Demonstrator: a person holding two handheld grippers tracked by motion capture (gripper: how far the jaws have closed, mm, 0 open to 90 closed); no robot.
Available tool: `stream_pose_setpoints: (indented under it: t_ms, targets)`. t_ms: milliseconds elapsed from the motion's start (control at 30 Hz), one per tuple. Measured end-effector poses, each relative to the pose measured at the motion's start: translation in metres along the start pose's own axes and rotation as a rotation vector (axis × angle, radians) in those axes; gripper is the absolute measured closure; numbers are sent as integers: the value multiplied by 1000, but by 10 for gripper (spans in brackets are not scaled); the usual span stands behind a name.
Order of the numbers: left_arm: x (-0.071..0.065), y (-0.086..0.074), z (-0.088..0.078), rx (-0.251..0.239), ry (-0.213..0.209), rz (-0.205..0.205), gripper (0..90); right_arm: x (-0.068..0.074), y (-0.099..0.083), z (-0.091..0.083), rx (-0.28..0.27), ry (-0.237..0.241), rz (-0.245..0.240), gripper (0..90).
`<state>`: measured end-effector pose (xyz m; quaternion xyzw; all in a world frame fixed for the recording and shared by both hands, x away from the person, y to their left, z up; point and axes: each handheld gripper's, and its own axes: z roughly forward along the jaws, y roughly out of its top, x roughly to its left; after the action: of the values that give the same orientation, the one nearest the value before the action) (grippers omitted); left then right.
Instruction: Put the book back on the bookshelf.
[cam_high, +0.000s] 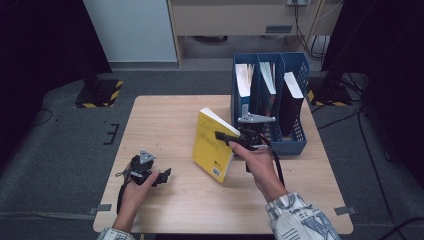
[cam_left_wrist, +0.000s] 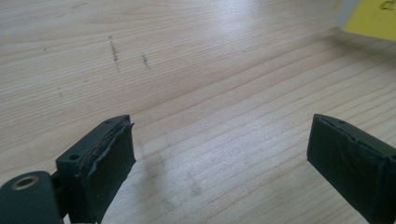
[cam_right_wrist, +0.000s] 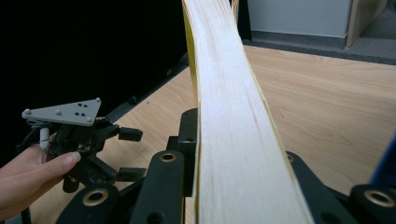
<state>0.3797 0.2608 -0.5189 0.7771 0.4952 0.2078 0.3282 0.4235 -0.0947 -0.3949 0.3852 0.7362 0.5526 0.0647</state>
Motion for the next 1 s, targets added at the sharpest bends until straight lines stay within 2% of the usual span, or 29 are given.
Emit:
stream_pose_setpoints:
  t_ms: [333, 567, 767, 800, 1000]
  targets:
    - [2, -4, 5, 61, 11, -21, 67, -11, -9, -26, -11, -7, 33, 751]
    - [2, -5, 6, 67, 5, -20, 67, -17, -13, -36, -13, -4, 60, 751]
    - [2, -7, 7, 82, 6, -19, 66, -17, -12, -46, -25, -8, 55, 751]
    - [1, -7, 8, 87, 10, -9, 59, -17, -11, -49, -25, -7, 59, 751]
    - [1, -9, 9, 75, 9, 3, 35, -13, -12, -58, -10, -27, 52, 751]
